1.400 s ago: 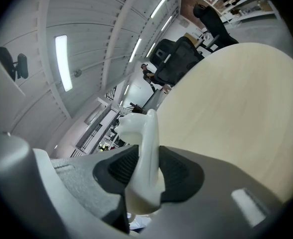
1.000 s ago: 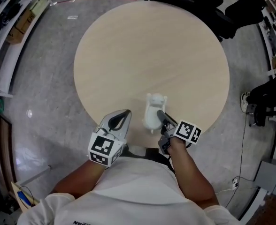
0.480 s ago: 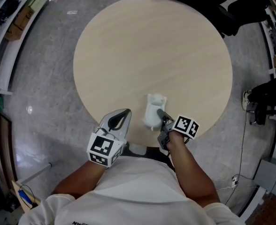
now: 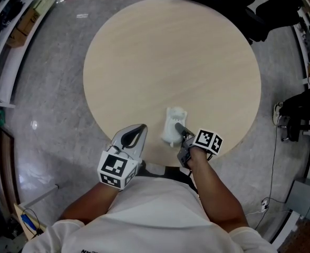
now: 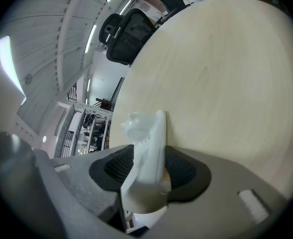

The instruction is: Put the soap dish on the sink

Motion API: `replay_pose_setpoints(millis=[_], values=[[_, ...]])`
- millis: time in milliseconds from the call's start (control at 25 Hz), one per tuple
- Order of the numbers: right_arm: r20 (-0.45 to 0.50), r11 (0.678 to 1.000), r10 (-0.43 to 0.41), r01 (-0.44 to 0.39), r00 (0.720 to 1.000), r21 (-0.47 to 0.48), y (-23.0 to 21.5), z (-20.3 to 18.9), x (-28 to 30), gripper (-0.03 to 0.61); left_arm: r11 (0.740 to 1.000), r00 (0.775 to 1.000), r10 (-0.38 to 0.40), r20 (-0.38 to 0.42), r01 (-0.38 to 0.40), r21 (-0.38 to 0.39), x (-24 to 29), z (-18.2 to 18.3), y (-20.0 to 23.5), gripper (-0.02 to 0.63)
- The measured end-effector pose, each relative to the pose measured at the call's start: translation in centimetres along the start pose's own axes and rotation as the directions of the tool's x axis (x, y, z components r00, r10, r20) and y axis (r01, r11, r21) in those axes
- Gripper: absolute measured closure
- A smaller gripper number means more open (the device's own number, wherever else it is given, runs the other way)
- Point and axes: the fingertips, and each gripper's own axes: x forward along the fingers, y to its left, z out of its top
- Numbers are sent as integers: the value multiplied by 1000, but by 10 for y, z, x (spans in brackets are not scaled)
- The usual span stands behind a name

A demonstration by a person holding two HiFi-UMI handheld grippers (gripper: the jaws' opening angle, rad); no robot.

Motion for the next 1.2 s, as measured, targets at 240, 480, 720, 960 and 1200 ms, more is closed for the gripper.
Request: replay_pose_setpoints(millis=[240, 480, 720, 960, 1200], values=[[16, 999, -11, 11, 1000, -35, -1, 7, -9, 382, 1000, 1000, -7, 6, 7, 9, 0, 4, 0, 606], [63, 995, -24, 30, 998, -99, 1, 18, -34, 382, 999, 1000, -28, 11, 28, 25, -4, 8, -3, 606], [152, 960, 96, -51, 984, -276, 49, 21, -68, 502, 996, 996, -79, 34, 78, 49, -7, 19, -5, 606], [230, 862, 175, -36, 957, -506, 112, 7, -101, 575, 985, 984, -161, 71, 156, 68, -13, 35, -5, 606], [278, 808, 255, -46, 926, -588, 161, -14, -117, 577, 967, 968, -239, 78, 230, 109, -24, 43, -9, 606]])
